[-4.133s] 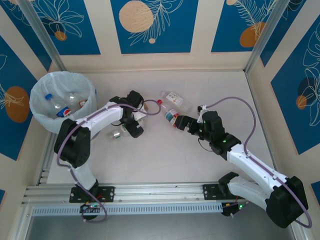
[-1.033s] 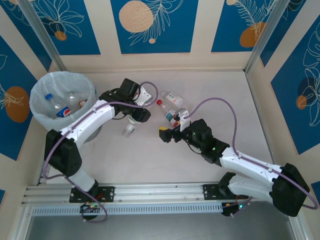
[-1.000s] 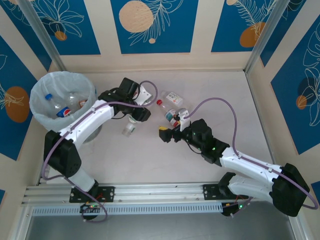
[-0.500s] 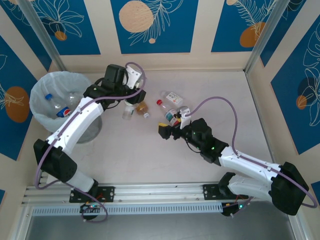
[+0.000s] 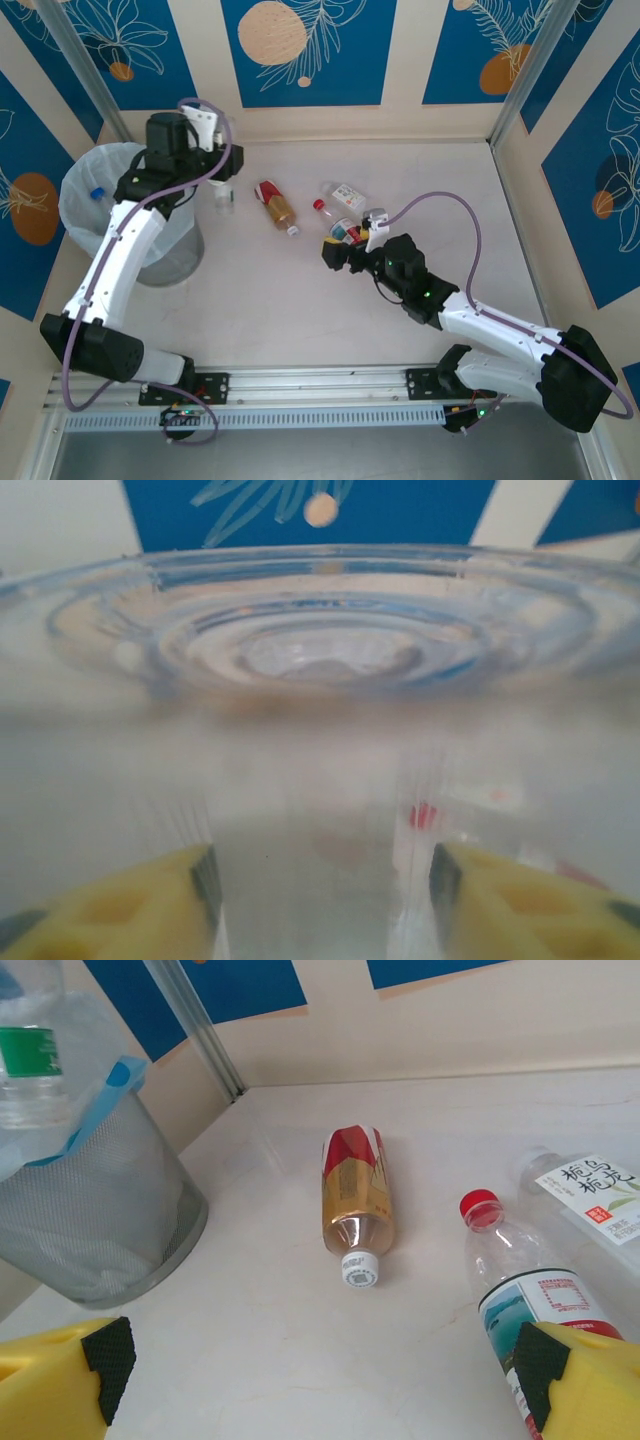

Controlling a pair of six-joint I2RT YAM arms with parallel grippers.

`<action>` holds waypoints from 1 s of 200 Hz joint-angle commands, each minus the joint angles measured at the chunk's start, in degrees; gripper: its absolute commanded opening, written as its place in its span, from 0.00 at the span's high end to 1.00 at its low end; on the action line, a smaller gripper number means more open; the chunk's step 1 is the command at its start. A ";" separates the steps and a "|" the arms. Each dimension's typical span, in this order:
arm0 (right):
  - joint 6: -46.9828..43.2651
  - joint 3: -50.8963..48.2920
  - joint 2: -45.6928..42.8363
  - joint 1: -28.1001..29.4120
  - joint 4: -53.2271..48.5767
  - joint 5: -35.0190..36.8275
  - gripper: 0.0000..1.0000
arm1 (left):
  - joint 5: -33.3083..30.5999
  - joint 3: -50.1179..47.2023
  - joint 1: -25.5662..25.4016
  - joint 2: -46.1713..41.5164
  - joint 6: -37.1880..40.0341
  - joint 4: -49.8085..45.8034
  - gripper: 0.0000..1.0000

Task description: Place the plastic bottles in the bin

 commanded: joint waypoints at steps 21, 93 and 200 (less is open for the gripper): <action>1.87 2.57 -0.75 -0.64 -0.60 1.38 0.01 | 3.15 2.56 5.08 -2.39 -4.94 3.28 0.49; 3.26 2.35 -0.68 -0.98 -1.58 1.75 0.01 | -14.30 2.64 9.66 -7.29 -9.75 6.08 0.49; 3.16 3.19 -0.20 -1.43 -2.67 1.16 0.00 | -22.37 -6.52 19.13 -11.12 -12.64 10.31 0.49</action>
